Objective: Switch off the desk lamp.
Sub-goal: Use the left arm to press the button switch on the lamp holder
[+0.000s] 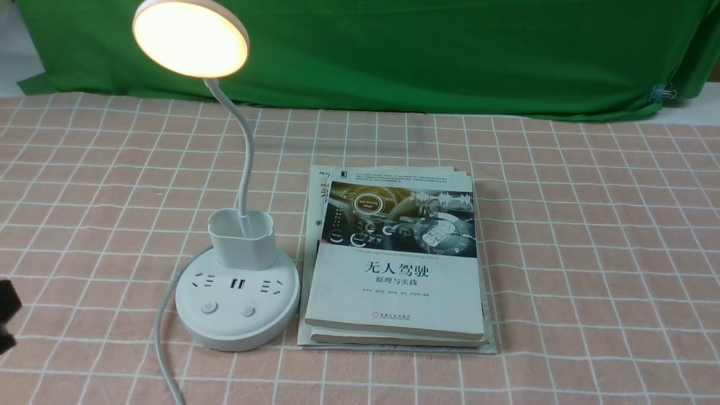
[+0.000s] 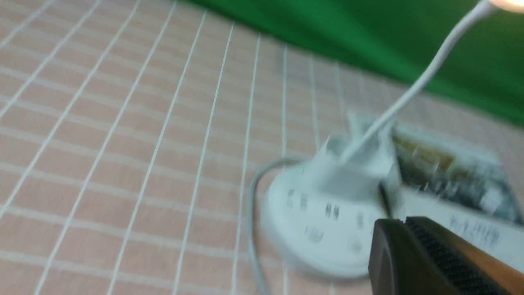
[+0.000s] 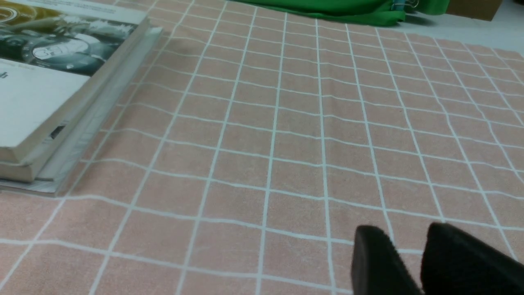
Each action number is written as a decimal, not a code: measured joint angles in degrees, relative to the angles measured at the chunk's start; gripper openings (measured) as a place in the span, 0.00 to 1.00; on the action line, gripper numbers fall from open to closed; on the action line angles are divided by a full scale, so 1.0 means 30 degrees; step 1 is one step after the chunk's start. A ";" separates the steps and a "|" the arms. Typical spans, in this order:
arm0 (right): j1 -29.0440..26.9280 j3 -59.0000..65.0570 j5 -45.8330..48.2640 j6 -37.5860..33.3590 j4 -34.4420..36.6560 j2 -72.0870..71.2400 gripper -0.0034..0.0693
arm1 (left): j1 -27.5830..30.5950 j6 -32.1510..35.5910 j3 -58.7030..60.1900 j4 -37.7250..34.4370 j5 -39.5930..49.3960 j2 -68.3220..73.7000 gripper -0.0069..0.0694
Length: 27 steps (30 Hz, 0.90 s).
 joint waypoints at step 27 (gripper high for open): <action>0.0000 0.0000 0.0000 0.0000 0.0000 0.0000 0.38 | -0.6354 0.2299 -0.9491 0.0758 0.5230 2.0901 0.10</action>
